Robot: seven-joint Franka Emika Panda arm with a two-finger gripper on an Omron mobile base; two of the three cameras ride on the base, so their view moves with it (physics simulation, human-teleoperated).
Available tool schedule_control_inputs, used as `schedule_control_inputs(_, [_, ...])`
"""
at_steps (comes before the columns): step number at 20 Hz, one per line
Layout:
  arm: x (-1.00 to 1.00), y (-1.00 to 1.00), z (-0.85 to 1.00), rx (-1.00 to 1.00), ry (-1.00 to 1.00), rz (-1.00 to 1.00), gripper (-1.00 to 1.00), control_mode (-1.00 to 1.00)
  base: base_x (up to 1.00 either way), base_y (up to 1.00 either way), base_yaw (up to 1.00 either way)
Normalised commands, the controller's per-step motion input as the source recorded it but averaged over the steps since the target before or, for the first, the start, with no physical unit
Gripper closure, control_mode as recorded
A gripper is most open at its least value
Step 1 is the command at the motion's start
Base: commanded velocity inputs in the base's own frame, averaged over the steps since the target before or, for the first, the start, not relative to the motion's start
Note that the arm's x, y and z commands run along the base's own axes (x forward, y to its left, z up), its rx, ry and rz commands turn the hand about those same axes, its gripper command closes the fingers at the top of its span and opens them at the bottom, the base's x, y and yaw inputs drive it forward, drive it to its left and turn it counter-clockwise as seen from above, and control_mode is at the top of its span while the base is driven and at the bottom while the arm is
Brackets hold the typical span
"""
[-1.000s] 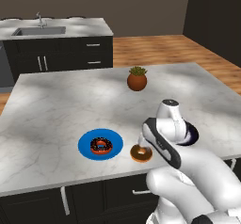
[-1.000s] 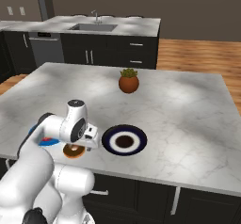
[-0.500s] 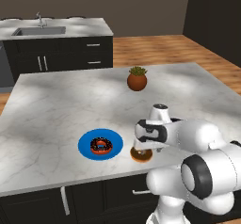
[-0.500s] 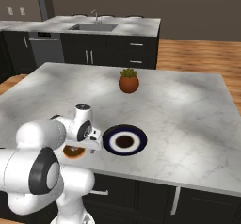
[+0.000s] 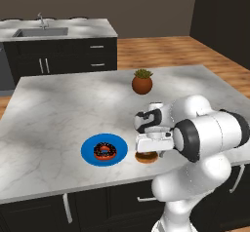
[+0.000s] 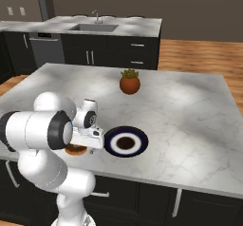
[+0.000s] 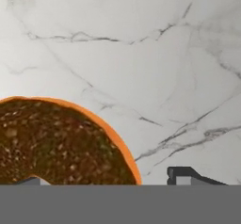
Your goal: Place the pastries on the plates.
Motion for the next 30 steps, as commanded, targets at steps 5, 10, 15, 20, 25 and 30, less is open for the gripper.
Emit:
schedule_control_inputs(5, [-0.63,0.00,-0.11,0.00,-0.19,0.00,1.00,-1.00,0.00,0.00,0.00])
schedule_control_inputs(10, [-0.28,-0.05,0.37,0.00,-0.29,-0.01,1.00,-1.00,0.00,0.00,0.00])
schedule_control_inputs(15, [0.10,-0.42,1.00,0.03,-0.08,-0.02,1.00,-1.00,0.00,0.00,0.00])
schedule_control_inputs(20, [0.39,-0.80,0.66,0.01,0.06,0.00,1.00,-1.00,0.00,0.00,0.00])
schedule_control_inputs(25, [0.85,-0.77,0.32,0.00,0.14,0.00,1.00,-1.00,0.00,0.00,0.00])
schedule_control_inputs(30, [0.64,-0.45,0.09,0.00,0.05,0.00,1.00,-1.00,0.00,0.00,0.00])
